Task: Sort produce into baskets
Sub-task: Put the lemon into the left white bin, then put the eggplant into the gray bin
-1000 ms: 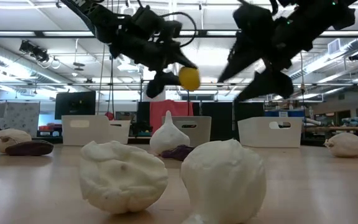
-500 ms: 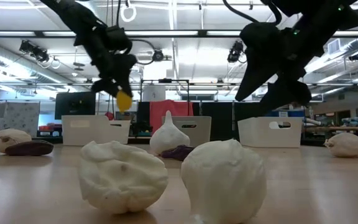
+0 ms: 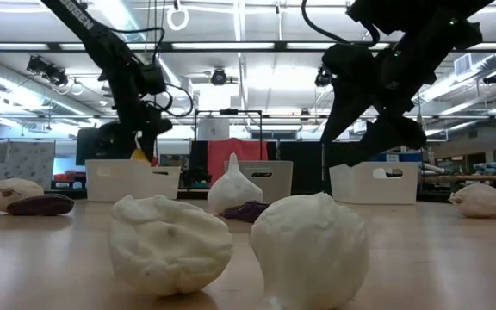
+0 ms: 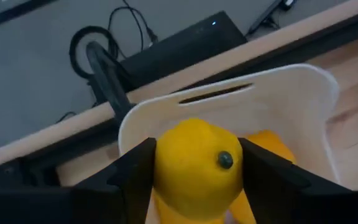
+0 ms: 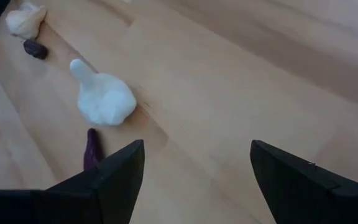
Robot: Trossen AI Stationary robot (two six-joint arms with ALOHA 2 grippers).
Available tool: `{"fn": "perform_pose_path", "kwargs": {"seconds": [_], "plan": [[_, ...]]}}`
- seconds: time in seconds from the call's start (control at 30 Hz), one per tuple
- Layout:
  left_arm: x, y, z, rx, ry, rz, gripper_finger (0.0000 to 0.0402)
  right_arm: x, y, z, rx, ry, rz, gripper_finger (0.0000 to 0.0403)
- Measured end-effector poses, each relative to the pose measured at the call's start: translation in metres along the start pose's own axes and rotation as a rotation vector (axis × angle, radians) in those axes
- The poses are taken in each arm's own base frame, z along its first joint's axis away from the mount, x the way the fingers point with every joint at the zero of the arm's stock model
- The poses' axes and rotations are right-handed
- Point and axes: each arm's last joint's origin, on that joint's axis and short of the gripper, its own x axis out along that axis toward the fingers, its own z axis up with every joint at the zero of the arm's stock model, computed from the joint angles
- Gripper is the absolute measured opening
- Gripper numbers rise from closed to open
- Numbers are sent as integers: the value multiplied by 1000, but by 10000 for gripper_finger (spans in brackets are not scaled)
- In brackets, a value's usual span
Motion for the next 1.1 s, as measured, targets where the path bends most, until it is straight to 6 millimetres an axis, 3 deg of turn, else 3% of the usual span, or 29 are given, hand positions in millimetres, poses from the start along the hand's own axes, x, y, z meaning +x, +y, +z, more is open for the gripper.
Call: {"fn": "perform_pose_path", "kwargs": {"seconds": [0.3,0.6,0.87,1.1], "plan": [[36,-4,0,-69,50,-12,311,0,-7,-4,120,45,-67,302],[29,4,2,-154,18,23,341,-1,-9,-7,105,92,-83,302],[-2,9,5,-186,-47,20,341,-1,-9,-8,94,126,-66,302],[-57,9,4,-195,-189,-66,341,-1,-7,-9,24,176,-26,302]]}}
